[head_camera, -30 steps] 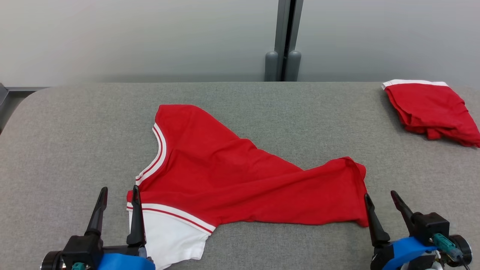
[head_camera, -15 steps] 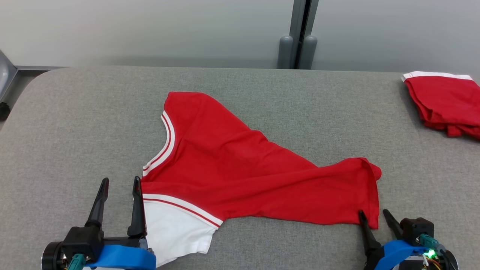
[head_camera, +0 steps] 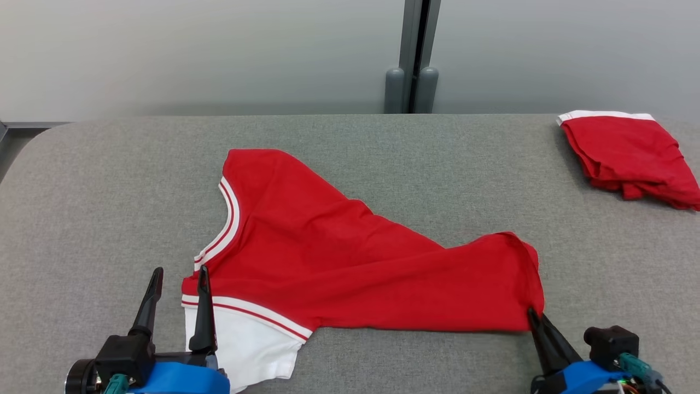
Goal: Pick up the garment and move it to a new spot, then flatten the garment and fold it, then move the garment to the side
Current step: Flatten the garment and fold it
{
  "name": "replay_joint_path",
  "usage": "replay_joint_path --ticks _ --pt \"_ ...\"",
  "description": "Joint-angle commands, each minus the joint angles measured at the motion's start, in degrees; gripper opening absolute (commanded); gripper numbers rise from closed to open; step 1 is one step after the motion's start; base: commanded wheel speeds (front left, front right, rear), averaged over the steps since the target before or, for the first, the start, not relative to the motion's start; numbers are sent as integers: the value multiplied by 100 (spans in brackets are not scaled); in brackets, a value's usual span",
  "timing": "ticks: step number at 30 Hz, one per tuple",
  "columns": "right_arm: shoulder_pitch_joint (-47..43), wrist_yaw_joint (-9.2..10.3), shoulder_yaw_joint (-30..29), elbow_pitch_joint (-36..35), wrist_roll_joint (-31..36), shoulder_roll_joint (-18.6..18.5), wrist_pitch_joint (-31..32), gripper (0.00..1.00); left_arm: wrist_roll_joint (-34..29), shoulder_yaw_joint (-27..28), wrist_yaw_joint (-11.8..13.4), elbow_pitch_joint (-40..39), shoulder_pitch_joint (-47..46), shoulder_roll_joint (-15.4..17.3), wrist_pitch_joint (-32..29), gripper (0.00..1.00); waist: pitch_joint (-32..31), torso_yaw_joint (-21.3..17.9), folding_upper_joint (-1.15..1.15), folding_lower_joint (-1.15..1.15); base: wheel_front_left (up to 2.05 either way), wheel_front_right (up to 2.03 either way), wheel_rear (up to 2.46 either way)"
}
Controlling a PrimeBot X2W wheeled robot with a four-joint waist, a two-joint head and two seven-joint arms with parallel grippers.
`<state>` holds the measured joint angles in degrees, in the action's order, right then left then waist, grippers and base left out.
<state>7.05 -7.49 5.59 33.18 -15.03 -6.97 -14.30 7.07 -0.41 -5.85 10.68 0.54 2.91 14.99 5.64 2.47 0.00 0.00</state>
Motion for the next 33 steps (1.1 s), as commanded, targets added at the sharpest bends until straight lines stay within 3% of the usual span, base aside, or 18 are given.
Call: replay_joint_path --ticks 1,8,14,15,16,25,33 --pt "-150 -1 21 -145 -90 -130 55 0 12 28 7 3 36 -2 26 100 -40 -44 0 0 0 0 0" --pt "-1162 -1 -119 -1610 -695 -491 795 0 21 39 4 -6 115 -4 26 100 -96 -200 0 0 0 0 0" --pt "-1632 -1 -310 -2092 -733 -465 1370 0 29 41 -17 13 75 -3 26 100 -54 -280 0 0 0 0 0" --pt "-1658 -1 -345 -2108 -629 -462 1372 36 27 39 -18 17 66 -1 26 100 -48 -282 0 0 0 0 0" --pt "-1663 -1 -404 -2101 -562 -427 1344 100 21 32 -17 18 55 -2 26 100 -43 -281 0 0 0 0 0" --pt "-1344 -2 -695 -2268 -18 -241 754 100 -83 110 -38 -5 115 -3 26 100 -148 -265 0 0 0 0 0" --pt "-1047 -2 -552 -2508 340 -18 112 100 -170 95 22 -58 216 -3 26 100 -337 -216 0 0 0 0 0"
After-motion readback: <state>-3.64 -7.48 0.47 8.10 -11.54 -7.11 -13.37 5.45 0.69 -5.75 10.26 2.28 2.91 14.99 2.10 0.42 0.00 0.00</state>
